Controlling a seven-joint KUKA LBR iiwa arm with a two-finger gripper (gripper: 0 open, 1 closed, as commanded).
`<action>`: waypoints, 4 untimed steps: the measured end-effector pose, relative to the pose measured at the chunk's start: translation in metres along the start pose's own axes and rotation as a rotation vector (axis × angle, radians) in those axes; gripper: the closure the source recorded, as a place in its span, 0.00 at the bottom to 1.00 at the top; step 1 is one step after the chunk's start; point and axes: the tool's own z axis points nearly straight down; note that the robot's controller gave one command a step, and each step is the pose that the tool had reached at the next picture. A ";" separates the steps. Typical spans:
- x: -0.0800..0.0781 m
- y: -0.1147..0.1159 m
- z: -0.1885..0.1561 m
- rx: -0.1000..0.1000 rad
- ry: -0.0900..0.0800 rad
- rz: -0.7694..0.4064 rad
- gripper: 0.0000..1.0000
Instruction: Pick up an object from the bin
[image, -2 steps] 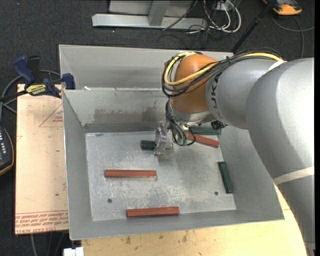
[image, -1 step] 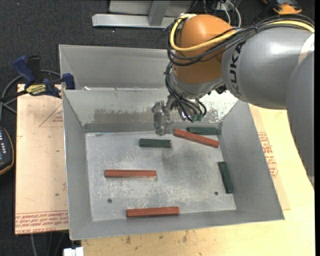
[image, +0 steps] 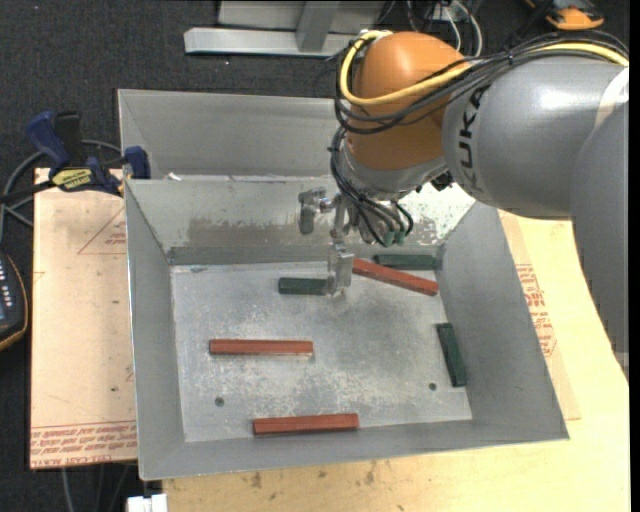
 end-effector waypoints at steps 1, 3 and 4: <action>0.022 -0.015 0.133 -0.001 0.005 -0.104 0.00; 0.018 -0.013 0.127 -0.002 -0.003 -0.276 1.00; 0.007 -0.027 -0.016 0.002 -0.004 -0.837 1.00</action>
Offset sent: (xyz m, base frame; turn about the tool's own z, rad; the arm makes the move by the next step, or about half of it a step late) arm -0.0179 -0.0186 -0.1300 -0.1073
